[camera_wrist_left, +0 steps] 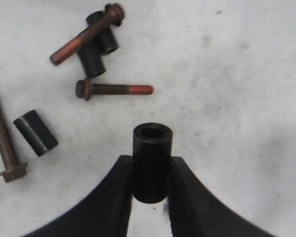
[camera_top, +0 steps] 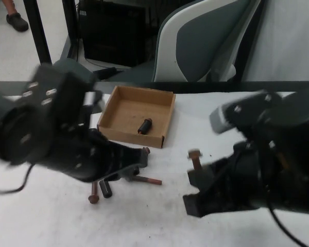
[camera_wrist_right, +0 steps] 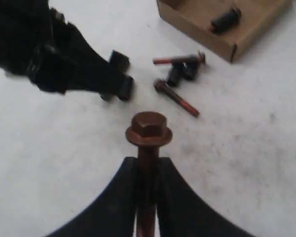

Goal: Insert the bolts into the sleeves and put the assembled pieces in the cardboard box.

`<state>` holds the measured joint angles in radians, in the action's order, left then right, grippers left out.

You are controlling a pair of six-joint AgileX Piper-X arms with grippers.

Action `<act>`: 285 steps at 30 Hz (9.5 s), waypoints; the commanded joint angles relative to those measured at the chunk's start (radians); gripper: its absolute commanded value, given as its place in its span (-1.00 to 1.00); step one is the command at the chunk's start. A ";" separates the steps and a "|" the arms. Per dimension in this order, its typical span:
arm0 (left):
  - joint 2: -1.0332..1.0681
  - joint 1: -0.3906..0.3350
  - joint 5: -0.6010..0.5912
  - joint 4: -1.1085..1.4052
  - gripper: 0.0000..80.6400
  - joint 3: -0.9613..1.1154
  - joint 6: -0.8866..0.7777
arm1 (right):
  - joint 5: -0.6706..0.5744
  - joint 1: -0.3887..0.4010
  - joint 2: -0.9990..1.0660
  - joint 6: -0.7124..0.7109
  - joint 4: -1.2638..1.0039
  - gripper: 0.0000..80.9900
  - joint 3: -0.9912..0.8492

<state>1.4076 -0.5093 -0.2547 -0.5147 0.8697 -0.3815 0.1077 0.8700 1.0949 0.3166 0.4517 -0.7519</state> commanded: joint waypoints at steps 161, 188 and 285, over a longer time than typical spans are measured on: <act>-0.460 -0.001 -0.041 0.656 -0.98 -0.359 0.050 | -0.172 -0.003 -0.256 -0.228 0.199 -0.99 -0.004; 0.356 0.172 0.029 0.027 -0.98 0.494 0.216 | -0.429 -0.003 -0.122 -0.228 0.276 -0.99 -0.004; -0.936 0.127 -0.360 0.048 -0.99 -0.468 0.072 | -0.344 -0.212 0.888 -0.594 0.681 0.18 -0.887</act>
<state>0.4892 -0.3784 -0.5960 -0.4849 0.4050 -0.2991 -0.2864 0.6602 1.9372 -0.2352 1.1134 -1.5946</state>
